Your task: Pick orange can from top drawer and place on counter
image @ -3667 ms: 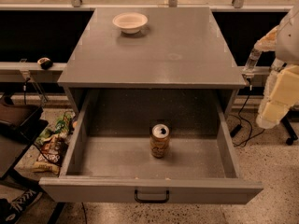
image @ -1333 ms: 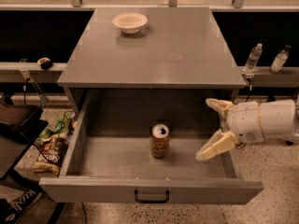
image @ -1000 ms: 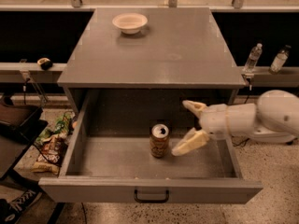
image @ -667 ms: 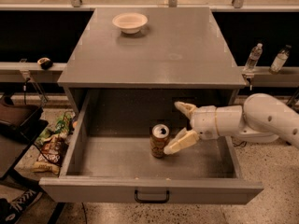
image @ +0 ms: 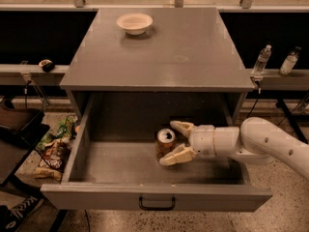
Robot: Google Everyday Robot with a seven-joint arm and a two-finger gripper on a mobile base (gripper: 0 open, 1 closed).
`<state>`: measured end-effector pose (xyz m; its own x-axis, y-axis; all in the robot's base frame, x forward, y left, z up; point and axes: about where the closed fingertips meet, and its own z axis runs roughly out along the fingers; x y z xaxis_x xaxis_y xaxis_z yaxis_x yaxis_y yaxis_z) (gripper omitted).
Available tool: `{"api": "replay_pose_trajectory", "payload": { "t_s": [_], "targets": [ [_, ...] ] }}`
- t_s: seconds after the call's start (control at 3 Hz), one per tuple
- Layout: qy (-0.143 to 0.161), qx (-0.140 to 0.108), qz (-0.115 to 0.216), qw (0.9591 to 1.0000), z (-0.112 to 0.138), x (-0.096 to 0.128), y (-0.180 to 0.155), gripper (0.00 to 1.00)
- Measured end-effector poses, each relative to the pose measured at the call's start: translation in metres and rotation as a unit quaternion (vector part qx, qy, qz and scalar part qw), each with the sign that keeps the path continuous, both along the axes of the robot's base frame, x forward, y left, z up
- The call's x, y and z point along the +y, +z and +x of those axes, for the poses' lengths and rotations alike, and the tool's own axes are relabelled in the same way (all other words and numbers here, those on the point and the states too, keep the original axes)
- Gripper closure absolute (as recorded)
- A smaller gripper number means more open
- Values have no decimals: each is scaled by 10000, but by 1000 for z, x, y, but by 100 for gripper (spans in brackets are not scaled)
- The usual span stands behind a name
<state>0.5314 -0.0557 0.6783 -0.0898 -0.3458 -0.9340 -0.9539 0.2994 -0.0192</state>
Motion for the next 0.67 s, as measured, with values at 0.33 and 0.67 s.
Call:
{"api": "replay_pose_trajectory", "payload": {
  "t_s": [0.33,0.67],
  "targets": [
    [-23,51,153,9999,1,11,-18,41],
    [44,96,335,9994,6,27,-28,64]
  ]
}}
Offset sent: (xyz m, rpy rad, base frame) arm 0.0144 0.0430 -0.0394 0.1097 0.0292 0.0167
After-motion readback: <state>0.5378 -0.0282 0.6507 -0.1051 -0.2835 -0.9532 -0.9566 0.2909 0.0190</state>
